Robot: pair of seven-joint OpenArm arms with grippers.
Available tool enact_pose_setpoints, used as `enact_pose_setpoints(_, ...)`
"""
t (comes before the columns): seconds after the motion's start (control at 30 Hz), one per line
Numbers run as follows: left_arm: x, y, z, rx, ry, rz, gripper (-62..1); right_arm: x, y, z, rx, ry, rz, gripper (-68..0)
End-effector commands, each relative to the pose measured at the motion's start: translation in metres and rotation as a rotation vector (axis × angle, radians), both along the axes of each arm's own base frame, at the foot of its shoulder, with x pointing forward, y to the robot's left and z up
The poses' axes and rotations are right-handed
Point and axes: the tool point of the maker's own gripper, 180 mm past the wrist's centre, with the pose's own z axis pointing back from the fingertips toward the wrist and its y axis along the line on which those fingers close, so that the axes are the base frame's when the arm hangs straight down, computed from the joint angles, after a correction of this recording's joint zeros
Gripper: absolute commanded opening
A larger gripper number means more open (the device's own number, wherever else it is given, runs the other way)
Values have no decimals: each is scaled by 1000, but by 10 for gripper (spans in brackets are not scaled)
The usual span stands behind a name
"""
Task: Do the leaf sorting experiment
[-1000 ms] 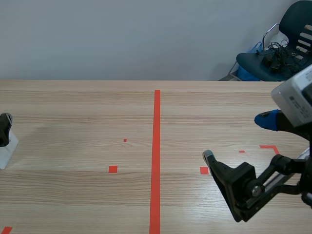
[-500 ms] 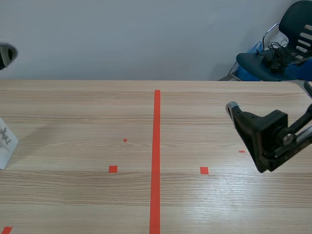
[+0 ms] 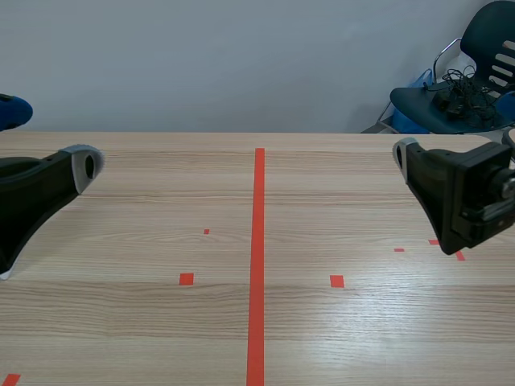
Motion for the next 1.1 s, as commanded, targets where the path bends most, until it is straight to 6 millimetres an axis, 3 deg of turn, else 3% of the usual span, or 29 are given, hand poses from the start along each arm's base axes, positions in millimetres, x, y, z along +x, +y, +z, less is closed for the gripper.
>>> enact_pose_setpoints(0.0,7,8,-3,28,-11,23,14,1,0,4,8,-14,-4,4)
enact_pose_setpoints(0.23,10,25,-25,54,53,66,14,0,-1,0,-1,6,-8,4)
enact_pose_setpoints(0.73,10,24,-21,2,58,66,14,0,-1,0,-2,7,-8,4)
enact_pose_setpoints(1.07,10,24,-21,2,58,63,14,-2,-5,-15,-36,84,-23,4)
